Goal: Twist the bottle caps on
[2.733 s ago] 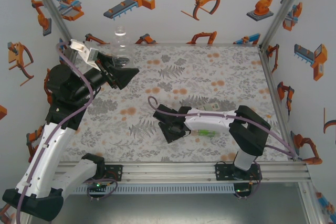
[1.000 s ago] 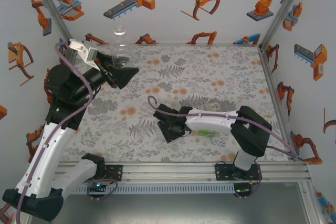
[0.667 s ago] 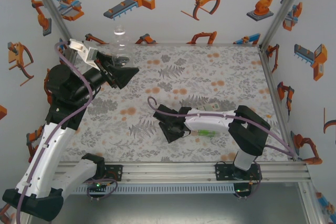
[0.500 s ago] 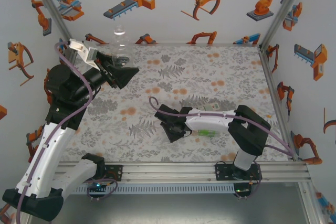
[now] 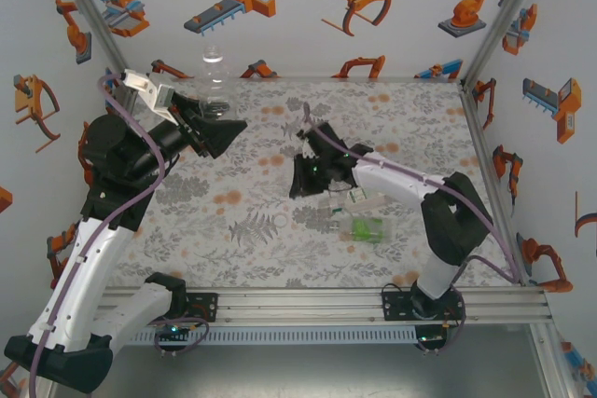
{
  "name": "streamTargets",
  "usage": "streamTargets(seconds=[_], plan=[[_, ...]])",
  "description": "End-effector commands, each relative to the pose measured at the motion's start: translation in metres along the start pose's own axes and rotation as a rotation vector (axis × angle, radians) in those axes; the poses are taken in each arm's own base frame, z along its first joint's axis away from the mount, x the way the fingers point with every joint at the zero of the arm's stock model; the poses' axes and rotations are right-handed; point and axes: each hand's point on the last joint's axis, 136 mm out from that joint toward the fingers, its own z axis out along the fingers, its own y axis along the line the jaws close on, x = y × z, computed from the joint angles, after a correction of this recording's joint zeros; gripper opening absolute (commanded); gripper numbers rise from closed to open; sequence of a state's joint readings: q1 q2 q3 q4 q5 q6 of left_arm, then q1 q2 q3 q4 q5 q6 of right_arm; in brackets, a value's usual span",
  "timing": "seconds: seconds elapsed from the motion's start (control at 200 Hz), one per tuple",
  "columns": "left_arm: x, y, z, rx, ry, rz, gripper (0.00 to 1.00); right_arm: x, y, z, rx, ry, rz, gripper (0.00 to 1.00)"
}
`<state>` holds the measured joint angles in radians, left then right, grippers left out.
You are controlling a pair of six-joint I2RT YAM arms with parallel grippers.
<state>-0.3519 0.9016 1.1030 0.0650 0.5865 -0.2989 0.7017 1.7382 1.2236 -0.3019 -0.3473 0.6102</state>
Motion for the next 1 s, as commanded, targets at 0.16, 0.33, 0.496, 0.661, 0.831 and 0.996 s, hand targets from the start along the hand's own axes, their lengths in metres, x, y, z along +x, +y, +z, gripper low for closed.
streamTargets(seconds=[0.16,0.33,0.496,0.661,0.831,0.996], plan=[[0.006,0.0,-0.008,-0.024,0.018,0.008,0.0,-0.07,-0.011,0.033,-0.285,-0.053,0.229,0.25],[0.007,0.001,-0.009,-0.028,0.018,0.001,0.0,-0.084,-0.038,0.055,-0.316,-0.062,0.322,0.26],[0.006,0.001,-0.008,-0.026,0.015,-0.004,0.0,-0.073,-0.069,0.07,-0.293,-0.034,0.389,0.29],[0.004,0.0,-0.008,-0.024,0.01,-0.006,0.0,-0.053,-0.106,0.068,-0.204,-0.006,0.439,0.34],[0.003,0.0,-0.008,-0.023,0.008,-0.007,0.0,-0.041,-0.135,0.053,-0.008,0.028,0.409,0.33],[0.0,-0.003,-0.01,-0.021,0.001,-0.001,0.0,-0.042,-0.137,0.052,-0.023,0.022,0.419,0.35]])
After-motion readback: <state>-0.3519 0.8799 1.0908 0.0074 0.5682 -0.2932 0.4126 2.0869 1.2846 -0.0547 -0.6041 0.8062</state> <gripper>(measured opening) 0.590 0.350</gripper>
